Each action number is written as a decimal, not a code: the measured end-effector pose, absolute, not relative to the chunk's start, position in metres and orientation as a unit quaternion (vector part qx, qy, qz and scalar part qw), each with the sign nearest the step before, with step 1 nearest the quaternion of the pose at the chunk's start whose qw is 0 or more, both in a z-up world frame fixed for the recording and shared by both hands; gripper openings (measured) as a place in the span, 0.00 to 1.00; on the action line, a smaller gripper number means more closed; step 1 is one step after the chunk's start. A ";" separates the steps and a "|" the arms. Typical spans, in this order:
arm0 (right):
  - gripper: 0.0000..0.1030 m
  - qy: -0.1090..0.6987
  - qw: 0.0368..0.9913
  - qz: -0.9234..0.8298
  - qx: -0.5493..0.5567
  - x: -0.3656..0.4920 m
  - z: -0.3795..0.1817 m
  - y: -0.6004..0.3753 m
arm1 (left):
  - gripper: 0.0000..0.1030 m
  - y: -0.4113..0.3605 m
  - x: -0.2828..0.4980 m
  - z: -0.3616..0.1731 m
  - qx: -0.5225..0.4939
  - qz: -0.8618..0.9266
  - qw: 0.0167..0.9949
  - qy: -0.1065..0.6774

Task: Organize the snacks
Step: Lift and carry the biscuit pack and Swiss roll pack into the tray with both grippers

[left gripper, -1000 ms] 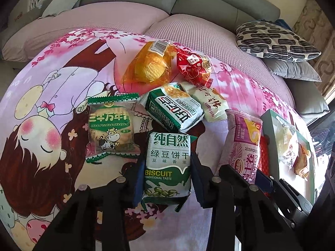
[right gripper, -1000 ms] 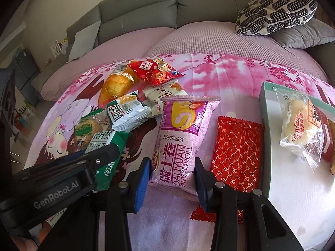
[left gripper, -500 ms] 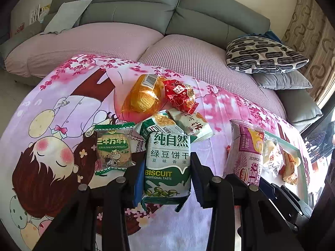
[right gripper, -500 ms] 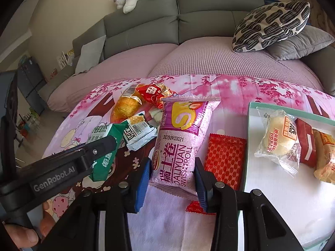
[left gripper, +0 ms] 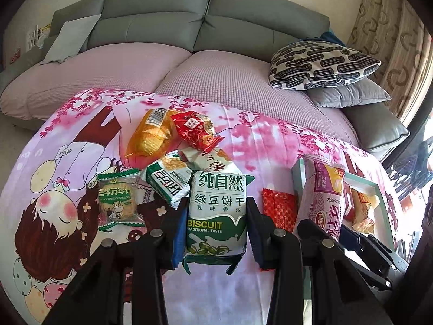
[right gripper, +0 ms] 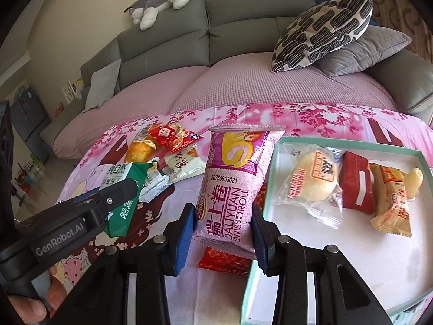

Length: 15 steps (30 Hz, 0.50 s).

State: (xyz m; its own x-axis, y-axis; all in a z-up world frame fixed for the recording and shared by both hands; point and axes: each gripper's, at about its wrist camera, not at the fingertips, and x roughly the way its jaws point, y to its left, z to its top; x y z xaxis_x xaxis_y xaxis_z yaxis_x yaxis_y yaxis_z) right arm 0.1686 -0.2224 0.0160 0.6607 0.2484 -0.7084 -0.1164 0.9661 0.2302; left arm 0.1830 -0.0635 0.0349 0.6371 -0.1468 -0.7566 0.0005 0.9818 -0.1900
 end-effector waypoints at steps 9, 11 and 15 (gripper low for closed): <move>0.41 0.386 0.915 0.038 0.115 0.163 0.024 -0.295 | 0.40 -0.121 0.182 0.042 -0.053 -0.080 0.902 0.421; 0.41 0.383 0.915 0.022 0.125 0.160 0.025 -0.313 | 0.40 -0.137 0.182 0.043 -0.046 -0.093 0.902 0.420; 0.41 0.377 0.915 -0.007 0.145 0.153 0.027 -0.348 | 0.40 -0.172 0.179 0.042 -0.026 -0.121 0.898 0.422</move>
